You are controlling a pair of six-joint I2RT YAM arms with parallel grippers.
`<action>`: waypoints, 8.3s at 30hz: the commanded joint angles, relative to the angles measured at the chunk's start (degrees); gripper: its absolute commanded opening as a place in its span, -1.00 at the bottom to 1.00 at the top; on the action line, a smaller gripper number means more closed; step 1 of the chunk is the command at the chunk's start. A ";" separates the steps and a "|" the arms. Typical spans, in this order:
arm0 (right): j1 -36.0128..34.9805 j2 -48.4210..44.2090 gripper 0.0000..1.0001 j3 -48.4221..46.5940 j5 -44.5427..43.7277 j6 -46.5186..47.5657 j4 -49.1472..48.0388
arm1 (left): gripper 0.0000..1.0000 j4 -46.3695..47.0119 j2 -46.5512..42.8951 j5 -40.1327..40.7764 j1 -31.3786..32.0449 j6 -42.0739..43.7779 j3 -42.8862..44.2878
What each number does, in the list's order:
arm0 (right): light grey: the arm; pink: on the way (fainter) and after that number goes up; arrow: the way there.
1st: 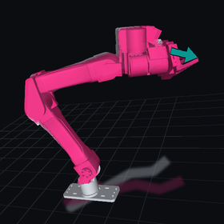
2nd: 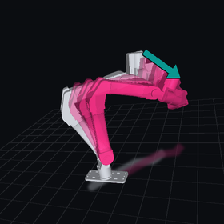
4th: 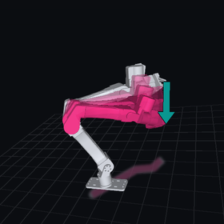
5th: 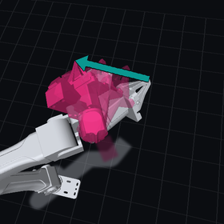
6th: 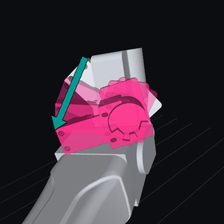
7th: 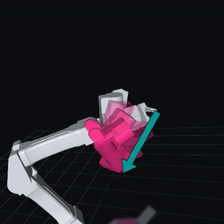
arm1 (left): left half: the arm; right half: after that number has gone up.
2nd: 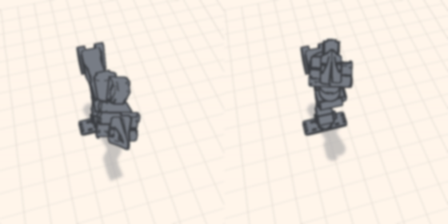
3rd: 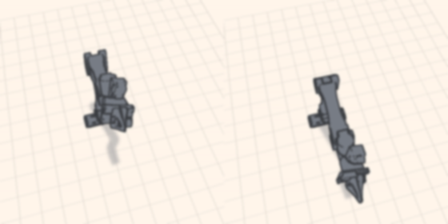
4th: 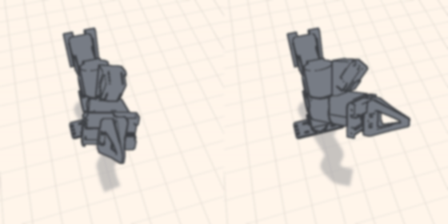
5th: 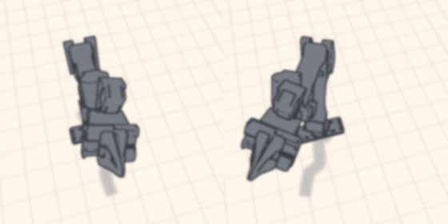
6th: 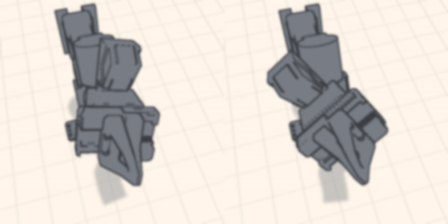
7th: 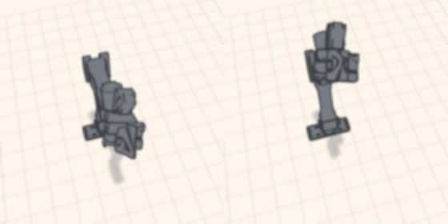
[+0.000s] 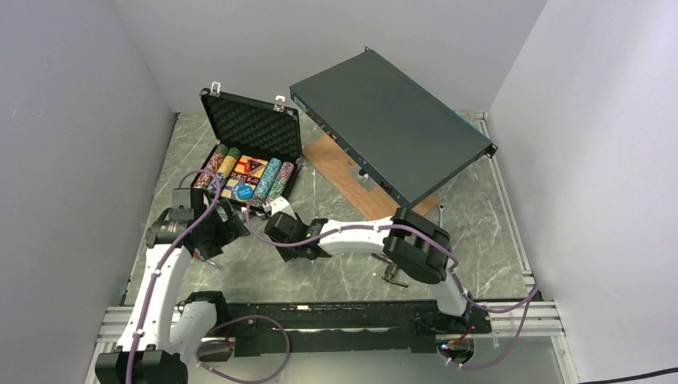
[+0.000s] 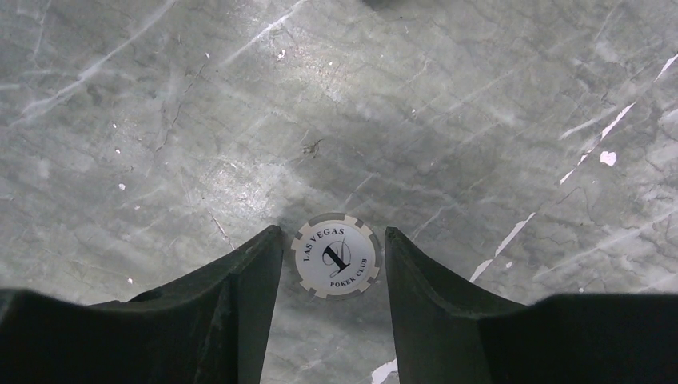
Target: Pack up texas hold em set
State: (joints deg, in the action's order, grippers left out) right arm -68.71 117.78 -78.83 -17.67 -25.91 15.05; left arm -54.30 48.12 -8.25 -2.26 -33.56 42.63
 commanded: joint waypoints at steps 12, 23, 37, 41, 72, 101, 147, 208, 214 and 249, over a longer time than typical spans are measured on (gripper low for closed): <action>-0.32 -1.16 0.08 5.14 2.12 1.08 2.97 | 0.89 -0.51 -1.26 -2.30 0.03 0.16 0.17; -0.97 0.28 0.01 4.13 3.02 2.20 3.91 | 0.88 -1.56 -2.76 -2.95 -0.02 -1.14 -0.66; -1.58 -0.55 0.01 6.68 2.73 1.04 3.89 | 0.89 -1.55 -3.23 -3.37 0.00 -1.66 -1.37; -1.67 -0.31 -0.07 6.53 2.03 1.25 3.67 | 0.88 -1.00 -2.93 -4.93 -0.02 -1.64 -1.88; -1.25 -21.95 -0.23 22.81 -3.46 6.16 -10.43 | 0.85 19.79 7.95 -35.65 0.68 -1.06 -13.47; -1.04 -40.07 -0.23 30.57 5.34 13.09 -17.95 | 0.17 44.00 22.87 -51.63 16.28 -3.79 -7.98; -1.22 -50.58 0.58 37.23 -1.56 6.52 -11.78 | -1.00 18.80 15.43 -23.65 4.46 -8.38 0.25; -2.56 -55.87 0.56 40.35 -0.05 2.66 -10.85 | -0.21 29.75 42.05 -15.80 -4.42 -12.75 12.29; -3.11 -54.12 0.55 39.08 0.52 3.22 -10.59 | -0.07 27.71 38.87 -14.10 -4.94 -8.98 12.33; -5.00 -51.45 0.54 38.21 -0.83 2.28 -11.24 | -0.53 30.06 48.05 -20.83 -4.93 -6.51 15.95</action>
State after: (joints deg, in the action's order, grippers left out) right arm -73.28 67.09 -38.61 -17.52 -22.76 6.35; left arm -24.75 97.27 -30.11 -7.16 -41.34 57.80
